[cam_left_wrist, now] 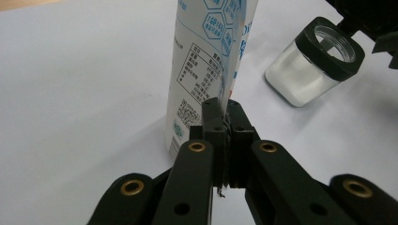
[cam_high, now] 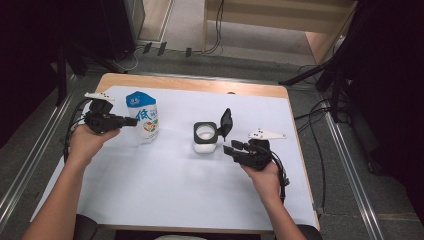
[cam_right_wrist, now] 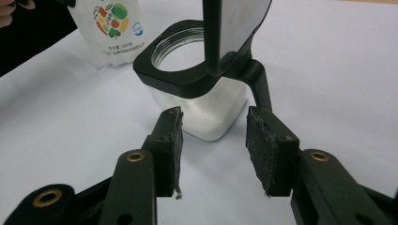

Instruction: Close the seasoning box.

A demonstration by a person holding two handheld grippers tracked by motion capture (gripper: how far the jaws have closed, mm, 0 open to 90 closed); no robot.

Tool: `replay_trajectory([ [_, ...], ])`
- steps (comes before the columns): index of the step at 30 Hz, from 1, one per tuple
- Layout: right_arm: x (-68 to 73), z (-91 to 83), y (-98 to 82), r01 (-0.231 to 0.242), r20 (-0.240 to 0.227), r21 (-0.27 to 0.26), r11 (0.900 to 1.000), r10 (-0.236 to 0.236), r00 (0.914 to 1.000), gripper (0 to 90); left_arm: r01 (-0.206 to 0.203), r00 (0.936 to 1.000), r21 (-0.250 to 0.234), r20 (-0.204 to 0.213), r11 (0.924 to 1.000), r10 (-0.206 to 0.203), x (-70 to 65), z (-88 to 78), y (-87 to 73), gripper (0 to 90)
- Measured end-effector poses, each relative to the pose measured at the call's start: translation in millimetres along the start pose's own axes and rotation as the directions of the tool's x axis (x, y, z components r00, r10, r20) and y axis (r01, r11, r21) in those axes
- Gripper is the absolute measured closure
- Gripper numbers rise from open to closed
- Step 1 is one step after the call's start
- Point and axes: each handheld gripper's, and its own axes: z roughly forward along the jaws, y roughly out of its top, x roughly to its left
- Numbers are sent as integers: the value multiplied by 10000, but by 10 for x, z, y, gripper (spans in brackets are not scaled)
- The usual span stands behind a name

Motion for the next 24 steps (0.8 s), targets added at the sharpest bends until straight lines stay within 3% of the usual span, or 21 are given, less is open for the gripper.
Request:
replay_trajectory([
  [4, -33, 2, 0, -60, 2, -13, 10000, 60, 10000, 585, 145, 9999, -167, 91, 9998, -143, 9, 0, -37, 899],
  [9, -30, 1, 3, 28, 74, -2, 10000, -28, 10000, 589, -125, 9999, -102, 91, 9999, 126, -22, 5, -65, 867],
  [16, -46, -9, 10, 17, 84, -52, 10000, -16, 10000, 604, -194, 9996, -271, 188, 9994, 199, -55, 20, -98, 822],
  [24, -108, -38, 37, -92, 211, -90, 9999, 94, 9997, 670, -568, 9981, -676, 203, 9961, 583, -125, -65, -137, 656],
])
